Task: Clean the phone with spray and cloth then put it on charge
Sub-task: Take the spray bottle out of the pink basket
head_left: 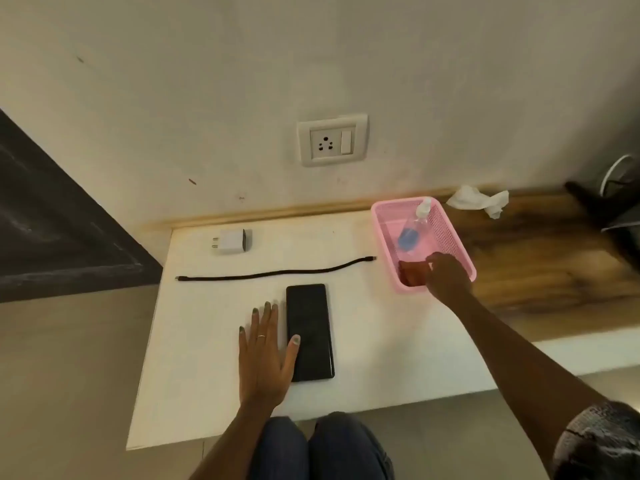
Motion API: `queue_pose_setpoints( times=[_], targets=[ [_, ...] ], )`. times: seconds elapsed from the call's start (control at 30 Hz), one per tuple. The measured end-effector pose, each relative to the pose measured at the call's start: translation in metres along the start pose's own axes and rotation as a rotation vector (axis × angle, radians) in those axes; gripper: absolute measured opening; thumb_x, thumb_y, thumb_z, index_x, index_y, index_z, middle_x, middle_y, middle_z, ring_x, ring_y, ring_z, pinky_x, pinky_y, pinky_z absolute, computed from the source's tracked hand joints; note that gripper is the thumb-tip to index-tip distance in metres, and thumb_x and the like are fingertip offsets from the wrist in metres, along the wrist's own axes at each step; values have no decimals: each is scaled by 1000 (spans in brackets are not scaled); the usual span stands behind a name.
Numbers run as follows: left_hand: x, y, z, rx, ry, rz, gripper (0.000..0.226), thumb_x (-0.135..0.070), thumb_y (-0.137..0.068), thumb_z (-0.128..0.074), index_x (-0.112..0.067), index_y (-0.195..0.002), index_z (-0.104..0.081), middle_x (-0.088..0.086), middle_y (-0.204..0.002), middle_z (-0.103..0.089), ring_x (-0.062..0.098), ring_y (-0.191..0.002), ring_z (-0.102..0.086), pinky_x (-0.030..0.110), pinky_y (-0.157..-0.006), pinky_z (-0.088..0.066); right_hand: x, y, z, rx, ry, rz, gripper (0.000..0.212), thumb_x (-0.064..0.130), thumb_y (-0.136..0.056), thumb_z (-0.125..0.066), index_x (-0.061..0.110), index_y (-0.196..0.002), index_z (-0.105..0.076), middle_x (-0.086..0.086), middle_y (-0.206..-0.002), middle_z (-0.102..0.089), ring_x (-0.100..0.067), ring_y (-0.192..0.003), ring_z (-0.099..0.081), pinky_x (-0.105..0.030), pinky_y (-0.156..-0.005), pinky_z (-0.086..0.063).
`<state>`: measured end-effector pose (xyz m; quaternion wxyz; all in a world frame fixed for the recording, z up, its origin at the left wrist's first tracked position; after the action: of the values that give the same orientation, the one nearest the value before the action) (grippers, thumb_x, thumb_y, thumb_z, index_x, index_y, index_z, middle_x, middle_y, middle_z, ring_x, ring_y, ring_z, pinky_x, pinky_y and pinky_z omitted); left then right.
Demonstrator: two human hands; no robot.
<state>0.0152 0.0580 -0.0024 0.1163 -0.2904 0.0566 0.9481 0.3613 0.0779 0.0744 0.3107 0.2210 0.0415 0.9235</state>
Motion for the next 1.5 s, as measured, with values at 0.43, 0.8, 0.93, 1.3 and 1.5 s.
queue_pose_setpoints(
  times=[0.43,0.8,0.93,1.3,1.5],
  targets=[
    [13,1,-4,-11,-46,-66,68,-53,-93,-23,-19,-151,-15,-2,-159,-14,16,-148,-3,46,-120,-8,2,-37,-24,52,15,-117,31,25,-93,-54,2,-113,-50,-20,-115,-56,-35,-107,-53,-45,-101,-40],
    [15,2,-4,-25,-23,-54,64,-52,-94,-23,-24,-150,-15,-5,-159,-15,14,-148,-3,45,-121,-9,19,-25,-5,-118,-173,-37,26,19,-87,-63,-5,-96,-60,-21,-99,-65,-34,-92,-60,-37,-91,-45],
    [14,2,-3,-12,-30,-50,65,-52,-93,-22,-23,-151,-15,-6,-159,-13,13,-148,-2,43,-121,-7,44,3,17,-291,-385,26,27,18,-84,-67,-4,-99,-62,-18,-97,-68,-32,-88,-64,-34,-86,-49],
    [15,1,-4,-13,-38,-42,62,-46,-95,-30,-22,-151,-19,-4,-159,-13,15,-148,-3,43,-121,-7,95,65,-51,140,-796,99,7,12,-84,-67,13,-88,-61,-4,-86,-66,-9,-69,-66,-16,-57,-54],
    [15,1,-4,-10,-40,-39,62,-46,-95,-29,-23,-151,-16,-5,-159,-11,15,-148,-1,41,-121,-4,59,75,-99,233,-630,-86,25,25,-88,-63,5,-102,-60,-6,-94,-60,-19,-85,-58,-28,-75,-46]
  ],
)
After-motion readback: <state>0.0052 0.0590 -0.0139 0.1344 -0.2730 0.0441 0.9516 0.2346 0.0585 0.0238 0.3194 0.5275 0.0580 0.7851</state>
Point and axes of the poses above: each hand's wrist, its own y-axis away from the middle knuckle, its own z-axis out of the back of the hand, x = y × z, the point moved 6 cm from there along -y, towards the middle knuckle
